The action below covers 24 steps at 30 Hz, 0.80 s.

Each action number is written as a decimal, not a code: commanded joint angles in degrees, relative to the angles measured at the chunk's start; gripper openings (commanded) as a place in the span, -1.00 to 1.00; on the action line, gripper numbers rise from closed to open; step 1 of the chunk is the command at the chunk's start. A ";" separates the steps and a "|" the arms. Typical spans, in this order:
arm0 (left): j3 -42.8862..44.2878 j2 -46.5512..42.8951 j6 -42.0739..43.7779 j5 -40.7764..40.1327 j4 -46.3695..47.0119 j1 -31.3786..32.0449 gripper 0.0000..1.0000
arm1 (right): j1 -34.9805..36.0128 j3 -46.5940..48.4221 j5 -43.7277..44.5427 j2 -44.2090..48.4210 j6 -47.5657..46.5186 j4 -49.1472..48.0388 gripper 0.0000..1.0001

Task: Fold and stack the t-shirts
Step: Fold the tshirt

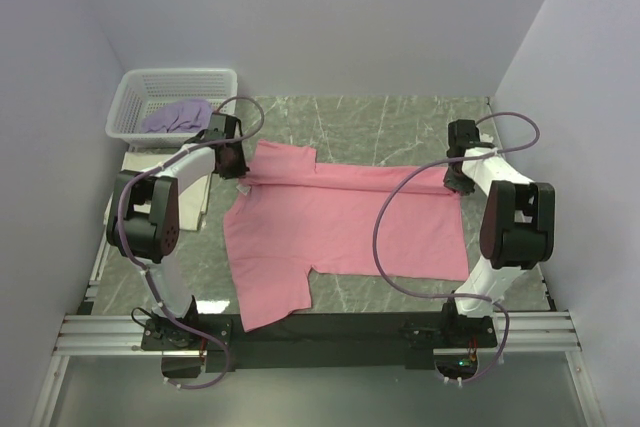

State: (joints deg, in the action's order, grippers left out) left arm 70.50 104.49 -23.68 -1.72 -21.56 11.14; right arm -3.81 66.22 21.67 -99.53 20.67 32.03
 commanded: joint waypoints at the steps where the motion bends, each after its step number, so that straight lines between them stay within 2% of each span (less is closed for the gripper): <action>1: -0.45 -1.30 -0.84 -1.53 0.73 0.38 -0.72 | -0.67 -0.56 0.13 1.61 1.22 -0.92 -0.29; 2: -0.54 -1.91 -1.01 -1.62 0.56 0.46 -0.67 | -0.67 -0.82 -0.92 2.92 1.48 -0.83 -0.15; 4: -0.89 -2.97 -1.37 -1.36 0.38 0.55 -0.48 | -0.76 -2.22 -2.24 4.68 2.27 -0.92 -0.02; 8: -1.68 -7.35 -1.81 -1.10 -0.15 0.55 -0.26 | -0.93 -6.27 -7.16 10.73 3.85 -2.93 0.01; 11: -2.73 -10.78 -2.24 -1.10 -0.94 0.55 0.01 | -1.46 -10.22 -11.20 15.04 5.78 -5.21 0.02; 12: -3.17 -11.58 -2.59 -1.10 -1.11 0.55 0.27 | -2.24 -11.45 -13.74 16.28 7.36 -6.01 0.02; 15: -4.58 -14.83 -3.21 -0.66 -1.55 0.55 0.63 | -5.48 -16.19 -17.00 21.47 10.61 -10.22 0.15; 18: -4.93 -17.21 -3.48 0.13 -3.22 0.64 0.79 | -11.62 -20.50 -22.36 25.08 17.45 -14.53 0.19; 22: -7.91 -22.47 -2.95 -0.04 -3.23 0.64 0.83 | -19.36 -26.21 -34.21 25.35 24.76 -21.29 0.22; 24: -11.16 -26.60 -2.69 -0.04 -2.26 0.64 0.85 | -20.96 -27.97 -39.58 24.47 29.40 -25.42 0.27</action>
State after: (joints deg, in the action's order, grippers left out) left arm 62.26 83.33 -26.44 -2.22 -23.64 11.51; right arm -22.44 40.75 -6.52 -75.02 40.49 15.11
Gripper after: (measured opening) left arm 0.920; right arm 0.627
